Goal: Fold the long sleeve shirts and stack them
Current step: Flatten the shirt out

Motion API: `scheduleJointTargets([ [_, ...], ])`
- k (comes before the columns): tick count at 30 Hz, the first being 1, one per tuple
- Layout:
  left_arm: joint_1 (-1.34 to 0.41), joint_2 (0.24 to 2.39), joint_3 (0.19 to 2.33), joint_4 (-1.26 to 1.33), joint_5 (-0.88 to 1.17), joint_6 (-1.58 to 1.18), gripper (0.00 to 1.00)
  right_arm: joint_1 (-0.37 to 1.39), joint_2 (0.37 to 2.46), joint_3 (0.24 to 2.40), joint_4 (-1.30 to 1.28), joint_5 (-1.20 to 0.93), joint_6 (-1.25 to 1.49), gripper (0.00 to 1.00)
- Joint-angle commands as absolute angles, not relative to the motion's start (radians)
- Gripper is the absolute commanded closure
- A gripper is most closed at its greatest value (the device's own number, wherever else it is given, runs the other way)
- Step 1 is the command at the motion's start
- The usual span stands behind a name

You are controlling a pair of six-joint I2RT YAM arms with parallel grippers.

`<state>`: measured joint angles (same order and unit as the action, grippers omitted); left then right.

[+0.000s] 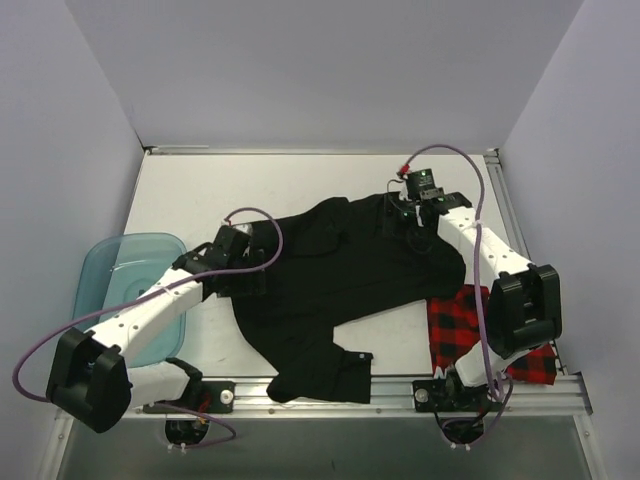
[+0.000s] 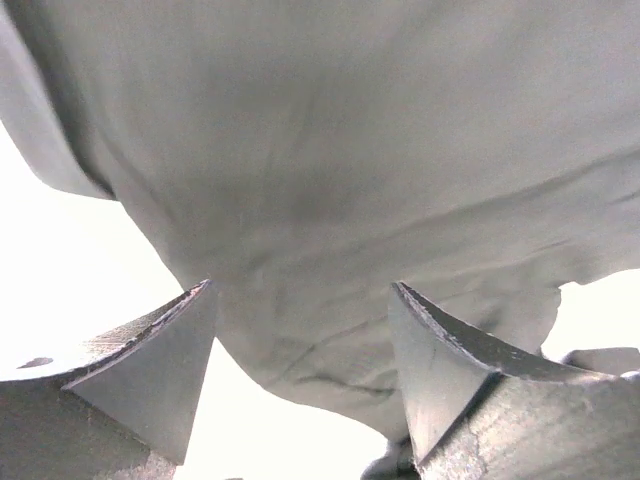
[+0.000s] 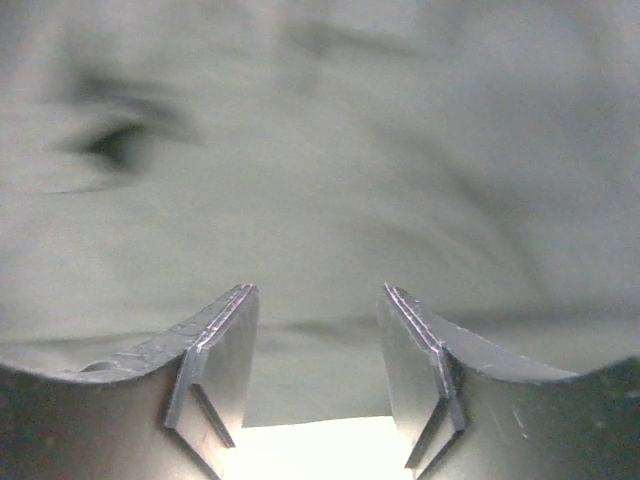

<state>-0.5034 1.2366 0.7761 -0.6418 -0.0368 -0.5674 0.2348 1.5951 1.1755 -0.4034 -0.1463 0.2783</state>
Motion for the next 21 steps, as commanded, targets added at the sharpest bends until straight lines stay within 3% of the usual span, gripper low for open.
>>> scheduleJointTargets([
  [1, -0.506, 1.177, 0.913, -0.651, -0.132, -0.409, 0.22, 0.322, 1.612, 1.279, -0.311, -0.196, 0.192, 0.48],
  [7, -0.506, 1.187, 0.927, -0.501, -0.144, -0.252, 0.21, 0.436, 1.831, 1.500, -0.296, -0.255, 0.173, 0.39],
  [12, -0.506, 1.195, 0.885, -0.426, -0.135, -0.213, 0.20, 0.457, 1.957, 1.592, -0.340, -0.276, 0.176, 0.39],
  [16, -0.508, 1.215, 0.946, -0.423, -0.126, -0.172, 0.19, 0.460, 1.907, 1.522, -0.330, -0.227, 0.187, 0.39],
  [21, -0.509, 1.382, 1.193, -0.416, -0.107, -0.147, 0.18, 0.456, 1.731, 1.321, -0.331, -0.115, 0.213, 0.35],
])
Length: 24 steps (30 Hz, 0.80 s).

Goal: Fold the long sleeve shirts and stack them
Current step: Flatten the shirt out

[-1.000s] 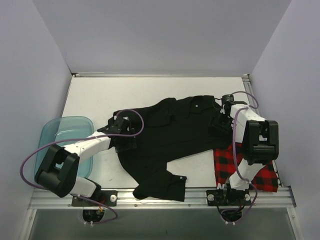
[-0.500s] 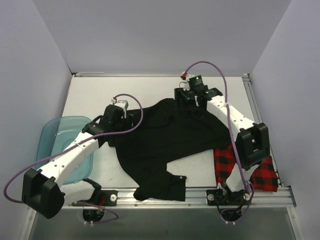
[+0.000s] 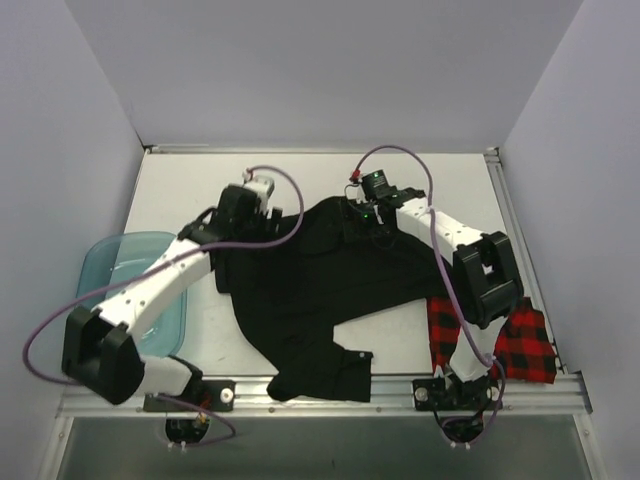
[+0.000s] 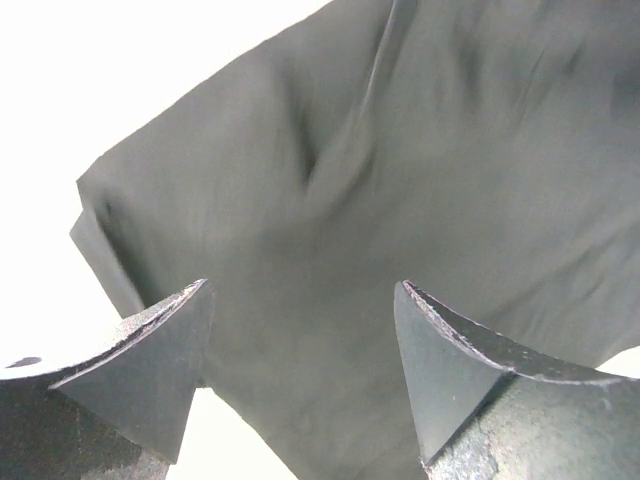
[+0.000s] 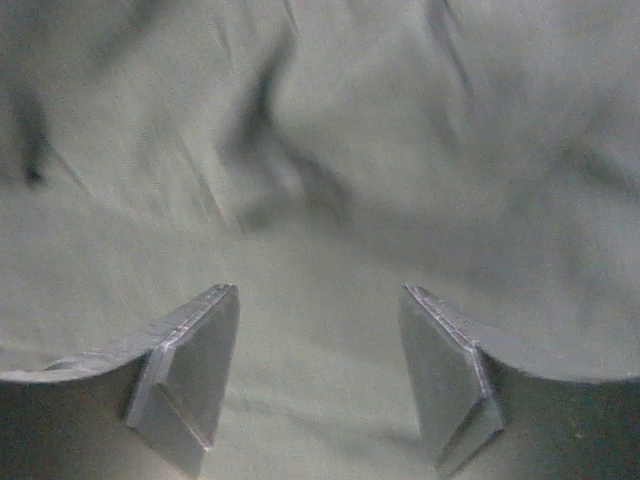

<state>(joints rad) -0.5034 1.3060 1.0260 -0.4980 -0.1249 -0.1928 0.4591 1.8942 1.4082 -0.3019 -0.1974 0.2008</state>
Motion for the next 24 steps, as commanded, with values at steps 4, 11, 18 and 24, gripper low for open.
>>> scheduleJointTargets([
  [4, -0.520, 1.583, 1.389, -0.429, -0.078, -0.118, 0.18, 0.449, 1.596, 1.166, -0.339, -0.066, 0.290, 0.23],
  [11, -0.540, 1.908, 1.670, -0.468, -0.026, -0.103, 0.22, 0.454, 1.477, 0.979, -0.310, -0.110, 0.425, 0.17],
  [18, -0.548, 2.094, 1.822, -0.477, 0.000, -0.100, 0.28, 0.459, 1.489, 0.893, -0.239, -0.135, 0.448, 0.18],
  [24, -0.554, 2.195, 1.888, -0.482, -0.009, -0.083, 0.44, 0.459, 1.528, 0.862, -0.210, -0.153, 0.463, 0.18],
])
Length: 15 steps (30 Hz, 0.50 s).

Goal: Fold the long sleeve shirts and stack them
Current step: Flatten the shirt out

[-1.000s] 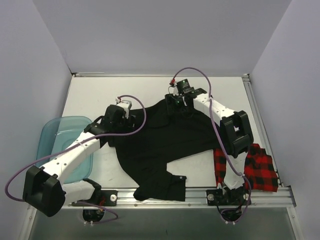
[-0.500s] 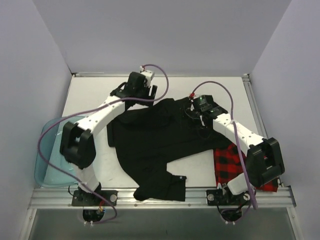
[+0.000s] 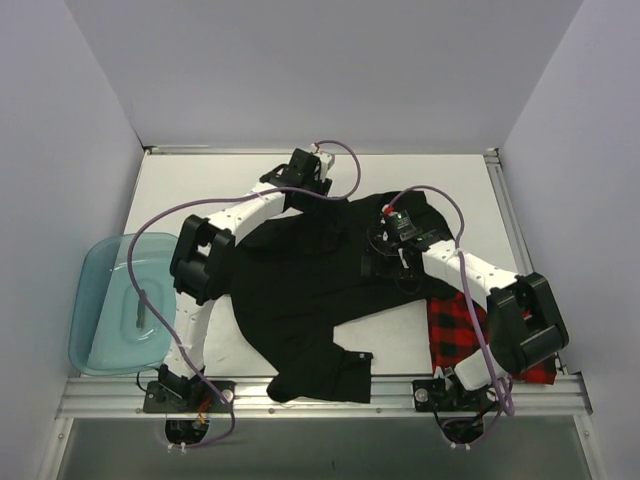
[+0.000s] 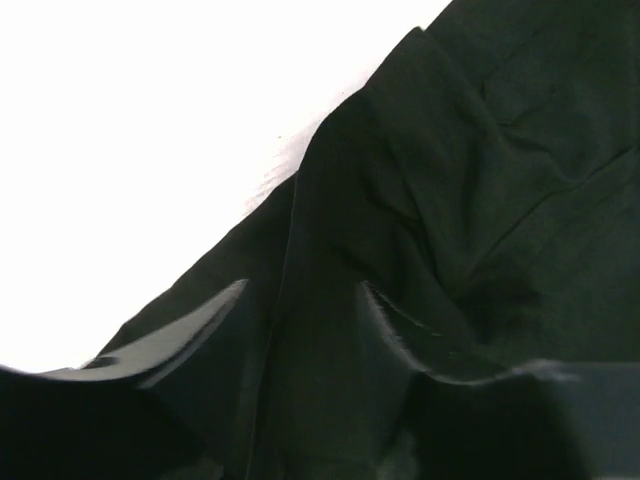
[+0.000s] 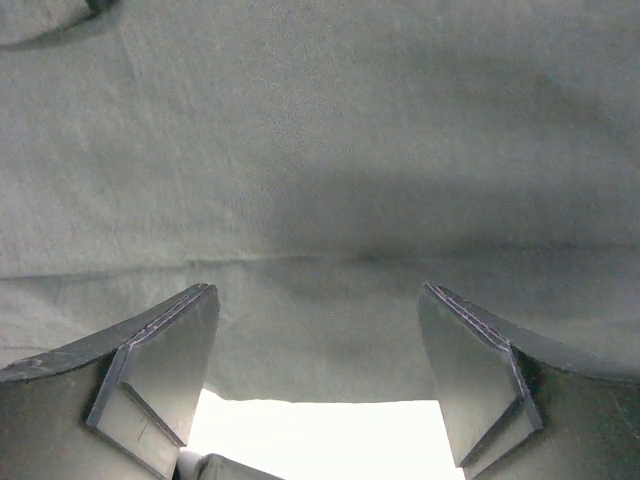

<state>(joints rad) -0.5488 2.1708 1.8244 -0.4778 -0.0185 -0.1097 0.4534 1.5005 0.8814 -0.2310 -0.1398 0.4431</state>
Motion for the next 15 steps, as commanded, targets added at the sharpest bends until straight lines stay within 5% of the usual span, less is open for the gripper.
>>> scheduleJointTargets([
  [1, -0.554, 2.203, 1.893, -0.482, -0.011, -0.080, 0.48, 0.459, 1.535, 0.859, -0.203, -0.159, 0.468, 0.18],
  [8, -0.555, 2.249, 1.922, -0.482, -0.022, -0.043, 0.85, 0.460, 1.562, 0.824, -0.186, -0.183, 0.488, 0.18],
  [9, -0.554, 2.250, 1.925, -0.482, -0.020, -0.035, 0.97, 0.460, 1.565, 0.821, -0.186, -0.183, 0.489, 0.18],
  [15, -0.554, 2.221, 1.922, -0.398, -0.155, 0.063, 1.00, 0.462, 1.591, 0.796, -0.187, -0.195, 0.537, 0.19],
])
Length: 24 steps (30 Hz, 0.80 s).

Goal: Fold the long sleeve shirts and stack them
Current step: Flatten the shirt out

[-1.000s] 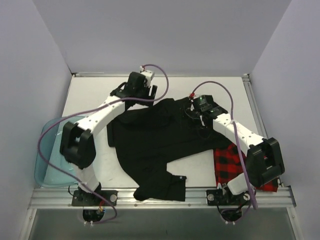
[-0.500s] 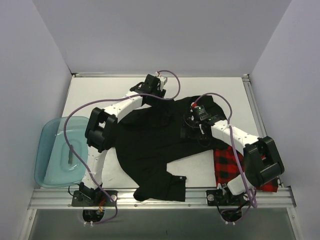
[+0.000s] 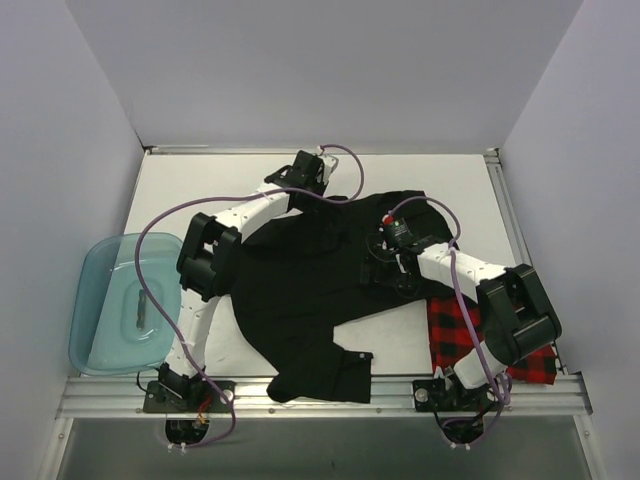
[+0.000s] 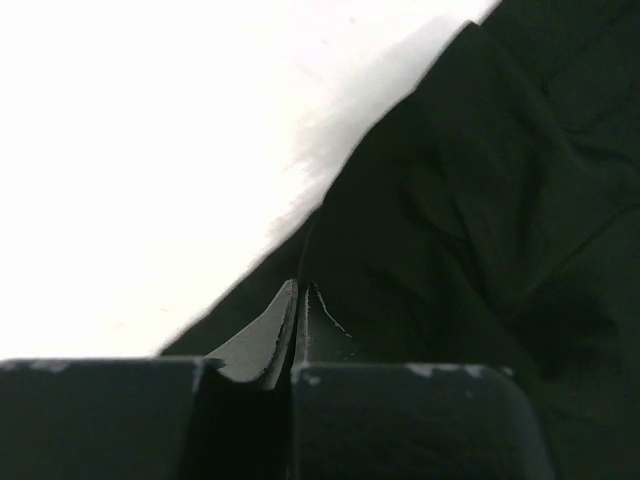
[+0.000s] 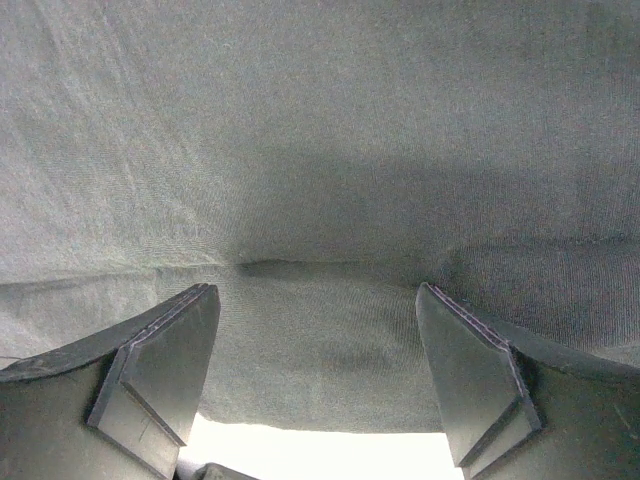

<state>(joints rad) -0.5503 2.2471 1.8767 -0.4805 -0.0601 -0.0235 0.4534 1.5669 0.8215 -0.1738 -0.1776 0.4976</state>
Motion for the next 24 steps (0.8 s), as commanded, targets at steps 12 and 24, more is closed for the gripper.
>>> scheduleJointTargets([
  [12, -0.532, 2.266, 1.991, 0.316, -0.909, 0.624, 0.99, 0.466, 1.597, 0.738, -0.187, -0.238, 0.578, 0.20],
  [24, -0.430, 2.424, 2.473, -0.202, -0.885, 0.270, 0.93, 0.482, 1.557, 0.732, -0.184, -0.229, 0.574, 0.20],
])
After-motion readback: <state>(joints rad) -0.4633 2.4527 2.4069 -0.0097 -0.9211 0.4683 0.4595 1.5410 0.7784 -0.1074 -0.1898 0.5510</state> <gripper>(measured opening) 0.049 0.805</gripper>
